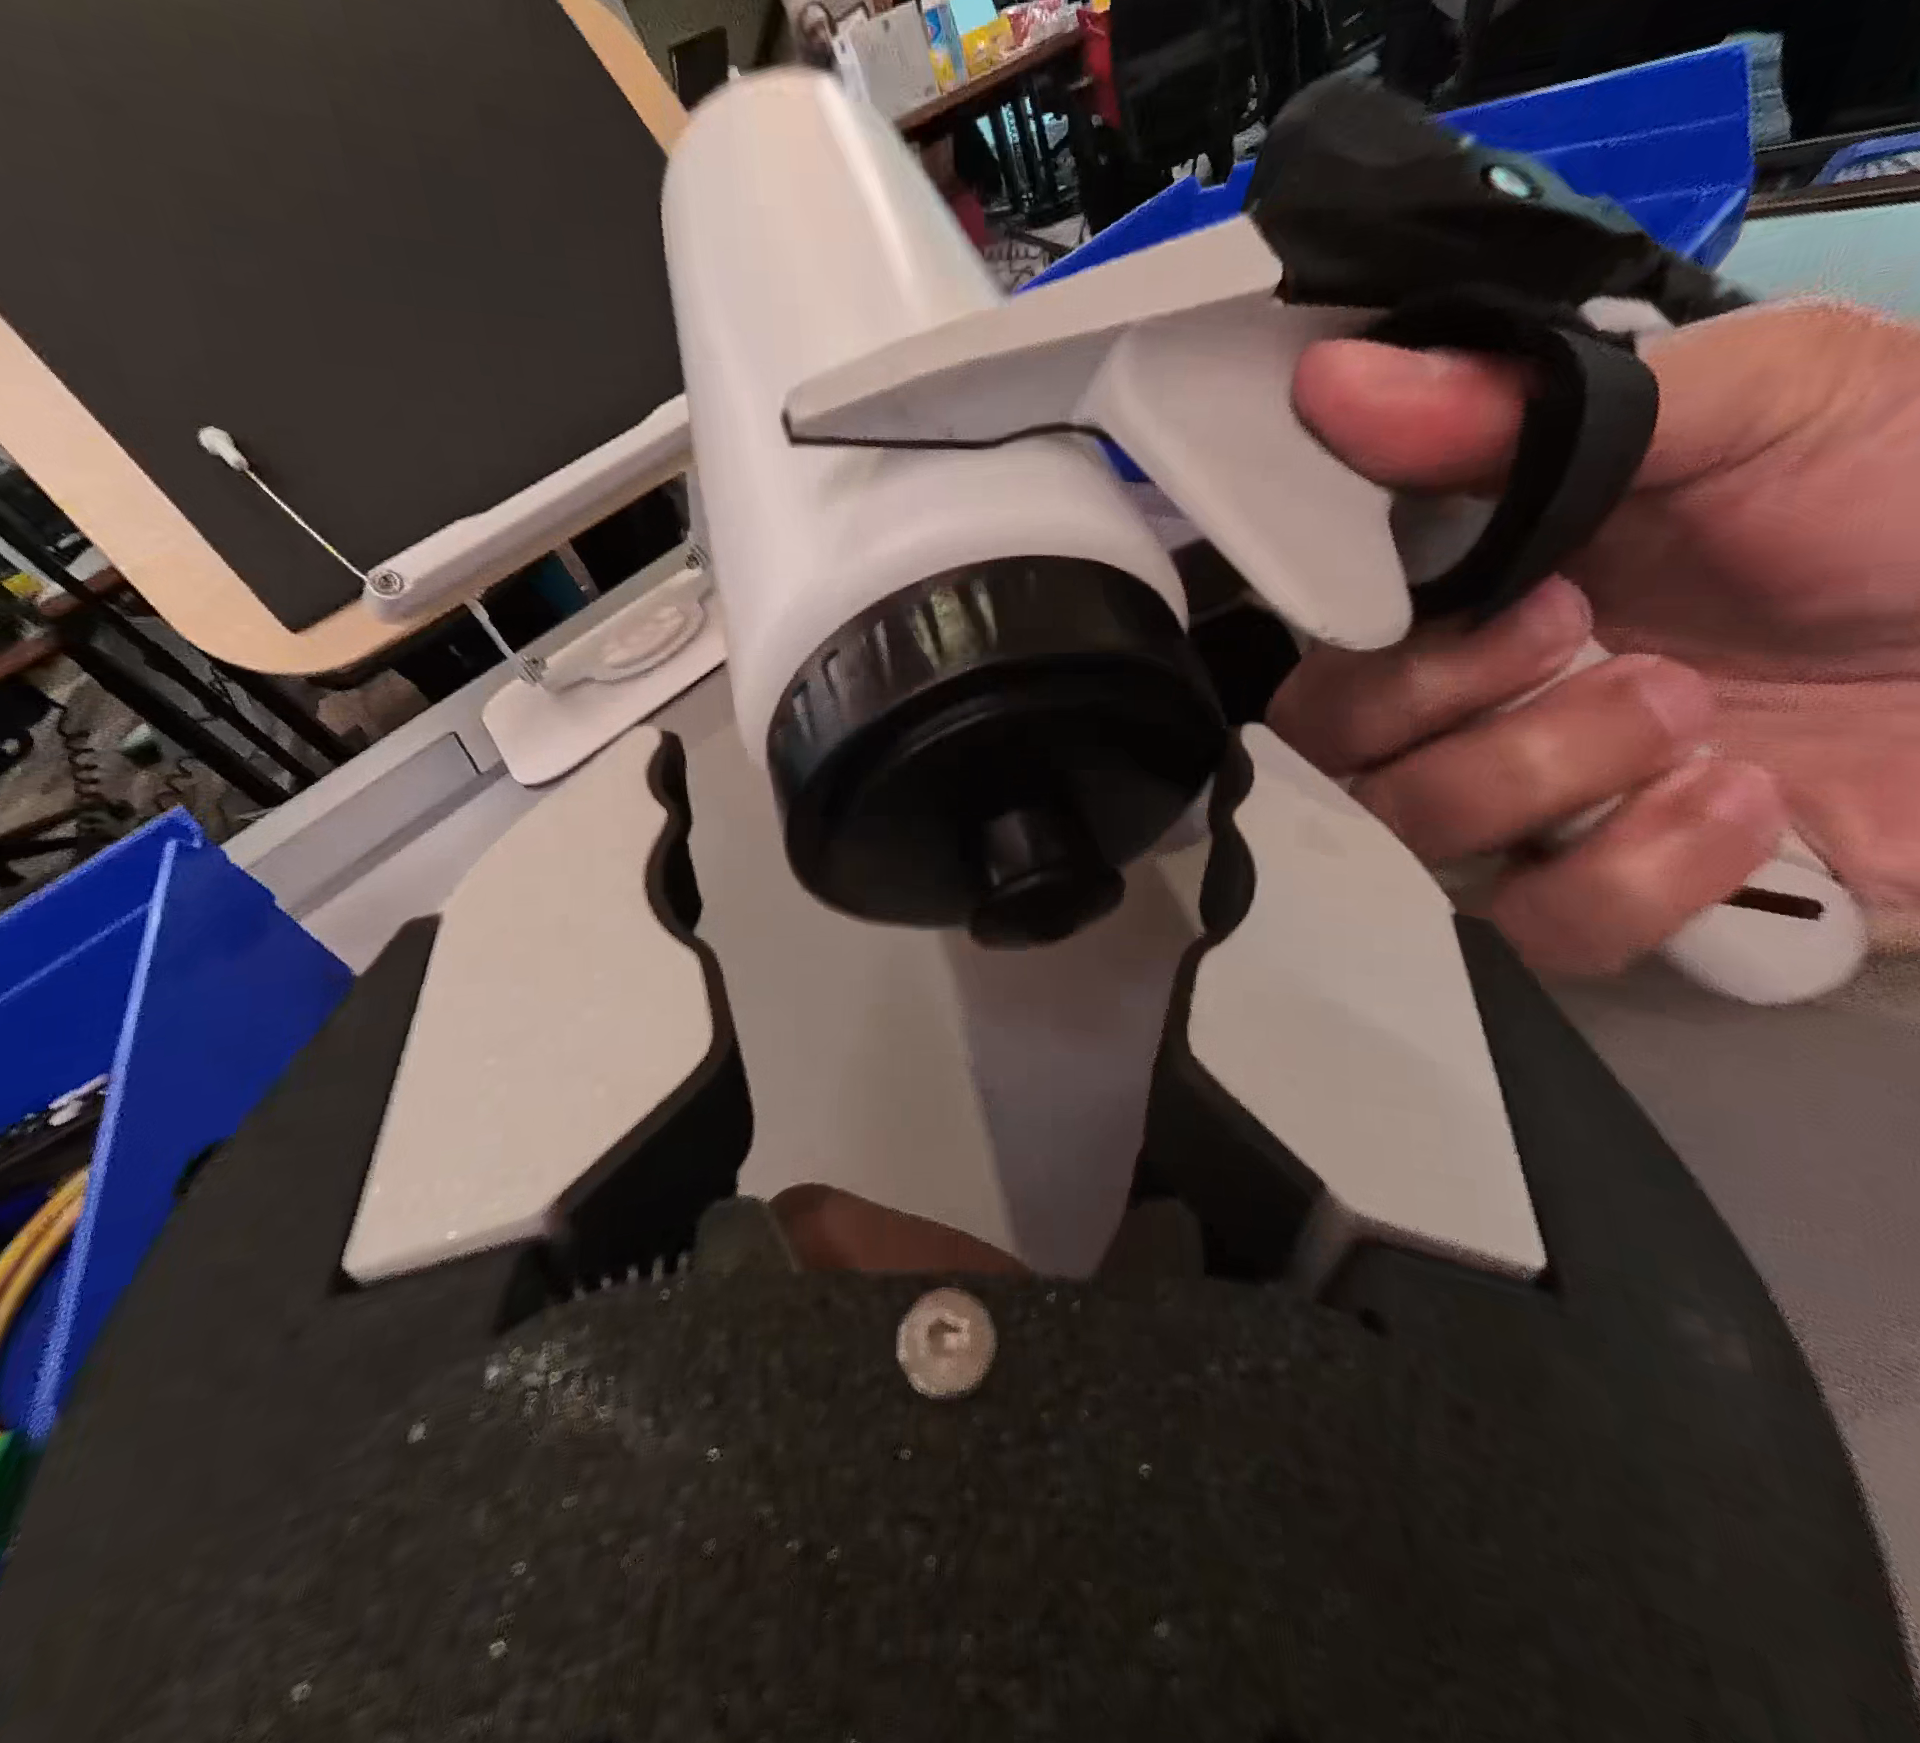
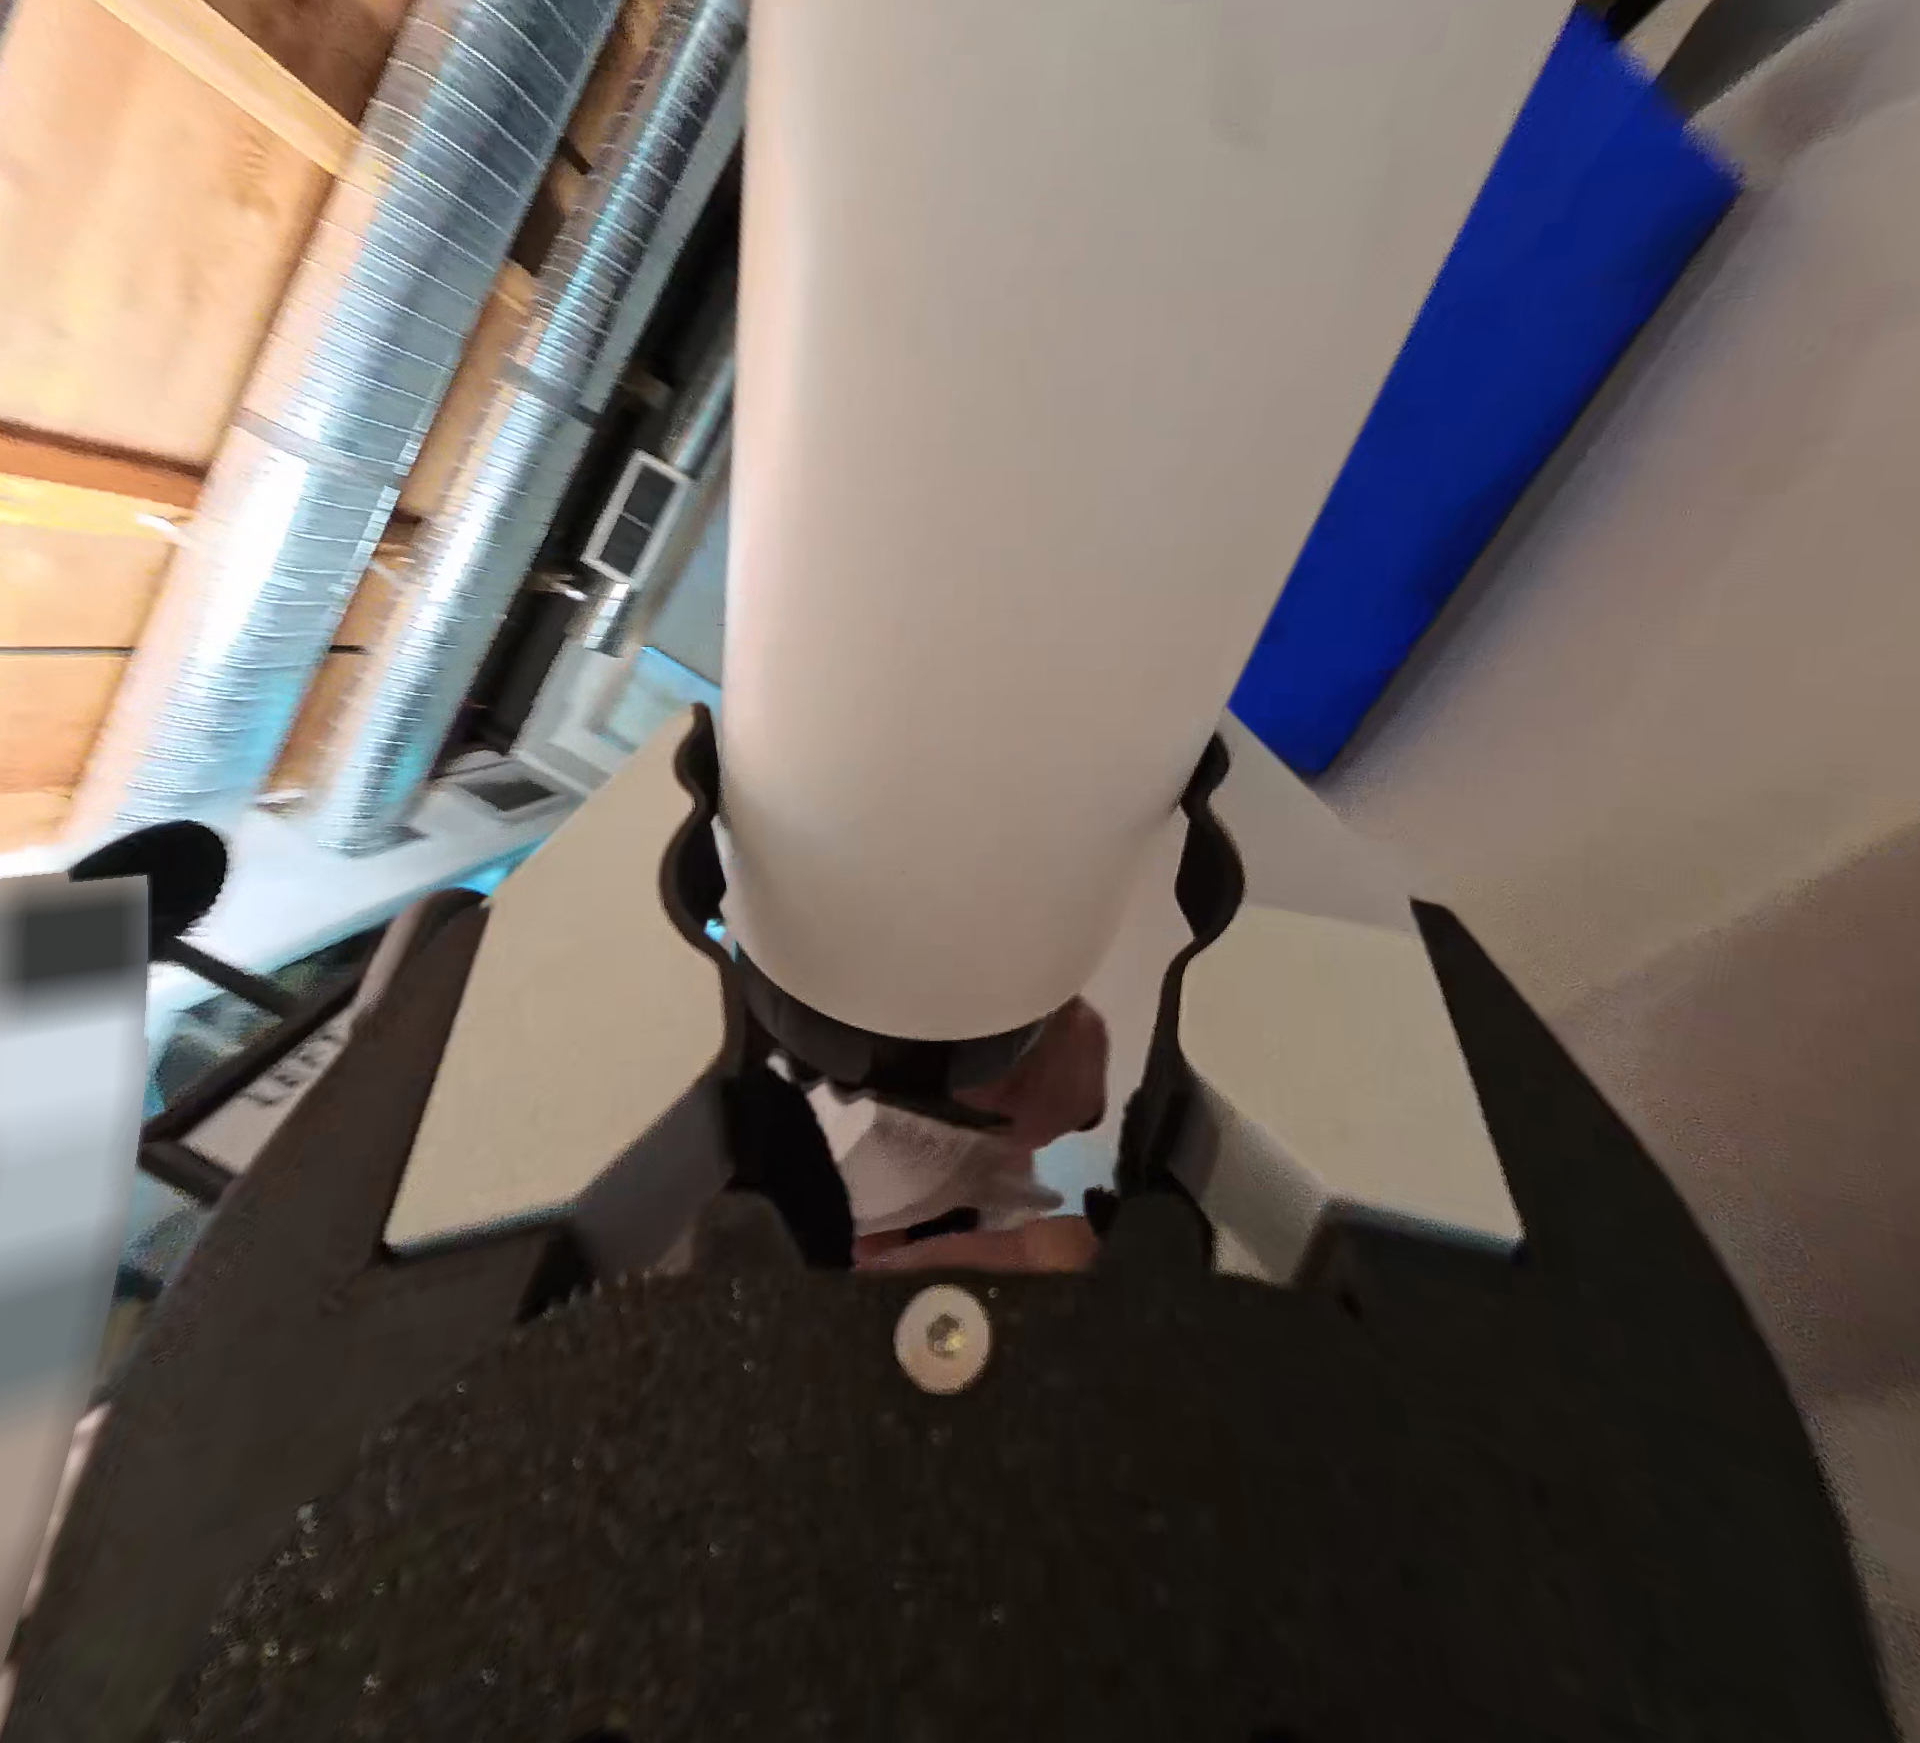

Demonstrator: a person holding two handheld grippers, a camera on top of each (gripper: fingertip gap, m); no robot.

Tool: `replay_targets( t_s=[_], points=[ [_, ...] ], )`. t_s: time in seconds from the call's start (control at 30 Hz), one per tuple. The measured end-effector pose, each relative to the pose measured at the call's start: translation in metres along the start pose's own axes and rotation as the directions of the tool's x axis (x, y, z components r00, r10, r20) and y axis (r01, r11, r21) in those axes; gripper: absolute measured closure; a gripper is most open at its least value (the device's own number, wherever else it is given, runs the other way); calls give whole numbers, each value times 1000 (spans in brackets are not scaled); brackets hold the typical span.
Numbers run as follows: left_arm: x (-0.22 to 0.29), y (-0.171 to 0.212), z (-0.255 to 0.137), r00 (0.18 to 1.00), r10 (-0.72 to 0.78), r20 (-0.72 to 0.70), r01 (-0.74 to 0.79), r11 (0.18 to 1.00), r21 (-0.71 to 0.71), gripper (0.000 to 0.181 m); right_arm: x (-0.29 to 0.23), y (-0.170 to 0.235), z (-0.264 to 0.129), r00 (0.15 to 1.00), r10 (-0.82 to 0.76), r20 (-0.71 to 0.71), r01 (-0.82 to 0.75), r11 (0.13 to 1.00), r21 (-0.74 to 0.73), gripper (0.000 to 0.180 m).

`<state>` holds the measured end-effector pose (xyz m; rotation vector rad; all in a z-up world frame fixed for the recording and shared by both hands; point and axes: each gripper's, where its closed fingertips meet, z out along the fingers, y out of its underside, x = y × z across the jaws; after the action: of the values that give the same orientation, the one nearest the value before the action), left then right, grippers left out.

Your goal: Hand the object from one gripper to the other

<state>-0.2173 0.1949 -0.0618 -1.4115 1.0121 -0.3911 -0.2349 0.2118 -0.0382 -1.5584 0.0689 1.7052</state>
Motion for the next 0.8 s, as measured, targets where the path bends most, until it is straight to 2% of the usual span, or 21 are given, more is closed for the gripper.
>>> replay_targets(
  t_s=[0.17, 0.4, 0.5, 0.63, 0.67, 0.7, 0.73, 0.8],
  points=[
    [4, -3, -7, 992, 123, 26, -124, 992, 31, 89, -2, 19, 7, 986, 150, 73, -149, 988, -29, 89],
    [6, -2, -6, 988, 157, 2, -157, 987, -15, 89, -2, 20, 5, 984, 155, 85, -147, 984, -99, 87],
    [3, -5, -9, 973, 230, 30, -230, 973, -4, 90, -5, 20, 0, 992, 71, 101, -54, 986, -160, 87],
    [-7, -7, -16, 977, 209, 32, -209, 978, 1, 90, -5, -6, -24, 973, -228, 40, 231, 954, -189, 86],
    [-9, -7, -18, 982, 190, 21, -190, 982, 3, 90, -3, -15, -32, 933, -360, -2, 352, 913, -208, 85],
    [-12, -8, -20, 987, 161, 8, -161, 987, 7, 90, -1, -27, -41, 857, -512, -59, 488, 843, -226, 84],
    [-14, -8, -22, 993, 115, -18, -114, 993, 7, 90, 1, -39, -48, 735, -669, -114, 629, 735, -254, 83],
    [-17, -8, -25, 996, -12, -88, 13, 1000, 6, 90, -5, -54, -58, 411, -899, -151, 832, 438, -342, 83]
  ],
)
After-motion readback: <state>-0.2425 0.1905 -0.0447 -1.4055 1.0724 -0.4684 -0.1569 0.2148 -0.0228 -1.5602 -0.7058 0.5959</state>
